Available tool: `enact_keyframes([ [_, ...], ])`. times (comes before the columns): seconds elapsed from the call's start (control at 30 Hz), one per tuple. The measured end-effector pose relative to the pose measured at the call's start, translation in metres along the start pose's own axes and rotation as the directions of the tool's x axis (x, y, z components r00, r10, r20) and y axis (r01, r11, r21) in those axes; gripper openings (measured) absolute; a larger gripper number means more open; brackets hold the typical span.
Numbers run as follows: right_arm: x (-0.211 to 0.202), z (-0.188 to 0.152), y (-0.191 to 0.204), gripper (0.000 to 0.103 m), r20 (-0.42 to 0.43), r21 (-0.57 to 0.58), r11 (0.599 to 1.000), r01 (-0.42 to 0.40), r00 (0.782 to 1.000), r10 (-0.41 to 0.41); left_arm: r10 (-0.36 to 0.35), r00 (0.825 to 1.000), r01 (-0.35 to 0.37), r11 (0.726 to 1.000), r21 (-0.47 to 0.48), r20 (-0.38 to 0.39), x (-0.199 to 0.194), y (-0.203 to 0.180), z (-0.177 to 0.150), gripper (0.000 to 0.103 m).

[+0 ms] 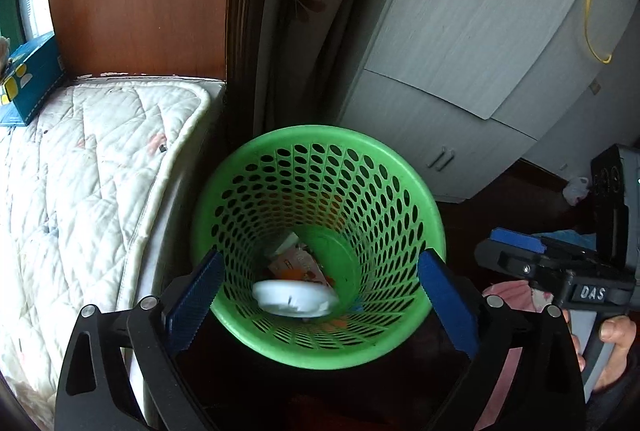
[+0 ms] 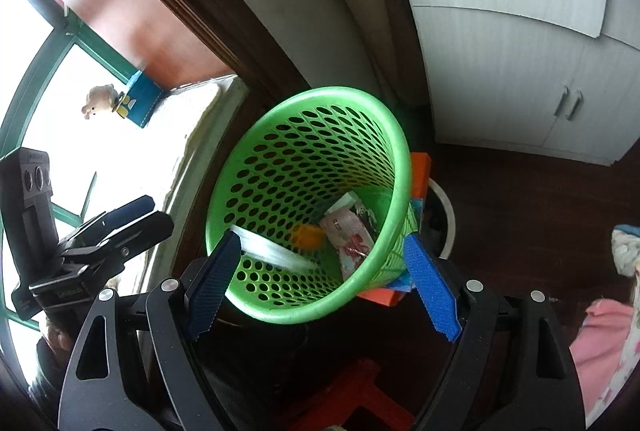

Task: Collect trash
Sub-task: 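Open right tool to drop pink wrapper while left tool drops white lid in basket, then move both tools back over the mattress toward the crumpled tissue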

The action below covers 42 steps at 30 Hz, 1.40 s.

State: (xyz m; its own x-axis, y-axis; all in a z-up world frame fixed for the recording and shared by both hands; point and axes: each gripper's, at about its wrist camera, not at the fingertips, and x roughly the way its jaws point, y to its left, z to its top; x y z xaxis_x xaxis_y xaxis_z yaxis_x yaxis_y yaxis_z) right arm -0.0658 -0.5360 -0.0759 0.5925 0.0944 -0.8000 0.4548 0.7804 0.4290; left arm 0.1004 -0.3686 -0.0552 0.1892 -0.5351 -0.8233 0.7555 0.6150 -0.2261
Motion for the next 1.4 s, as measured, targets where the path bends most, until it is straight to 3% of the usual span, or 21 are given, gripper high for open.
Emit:
enact_keyframes([
  [0.27,0.000,-0.002,0.017,0.083,0.002,-0.032,0.999,-0.029,1.000,0.029,0.098,0.994,-0.097,0.995,-0.028,0.056,-0.036,0.023,-0.019,0.094],
  [0.6,0.015,-0.005,0.067,0.083,-0.034,-0.129,0.989,-0.069,0.997,0.065,0.241,0.964,-0.220,0.959,-0.177,0.109,-0.098,0.090,-0.060,0.094],
  [0.8,0.025,-0.012,0.107,0.083,-0.061,-0.201,0.974,-0.101,0.994,0.090,0.352,0.927,-0.300,0.903,-0.307,0.131,-0.139,0.141,-0.089,0.094],
  [0.97,0.035,-0.016,0.139,0.083,-0.091,-0.256,0.958,-0.125,0.990,0.105,0.448,0.885,-0.362,0.831,-0.423,0.124,-0.167,0.188,-0.113,0.094],
  [1.13,0.046,-0.021,0.169,0.083,-0.116,-0.304,0.941,-0.151,0.986,0.121,0.512,0.856,-0.416,0.762,-0.496,0.070,-0.177,0.230,-0.134,0.094],
  [1.3,0.055,-0.029,0.198,0.083,-0.147,-0.351,0.919,-0.180,0.980,0.135,0.498,0.867,-0.418,0.732,-0.538,0.004,-0.169,0.263,-0.149,0.094],
  [1.4,0.059,-0.035,0.212,0.083,-0.166,-0.374,0.906,-0.198,0.975,0.145,0.470,0.882,-0.401,0.729,-0.555,-0.020,-0.158,0.275,-0.155,0.094],
])
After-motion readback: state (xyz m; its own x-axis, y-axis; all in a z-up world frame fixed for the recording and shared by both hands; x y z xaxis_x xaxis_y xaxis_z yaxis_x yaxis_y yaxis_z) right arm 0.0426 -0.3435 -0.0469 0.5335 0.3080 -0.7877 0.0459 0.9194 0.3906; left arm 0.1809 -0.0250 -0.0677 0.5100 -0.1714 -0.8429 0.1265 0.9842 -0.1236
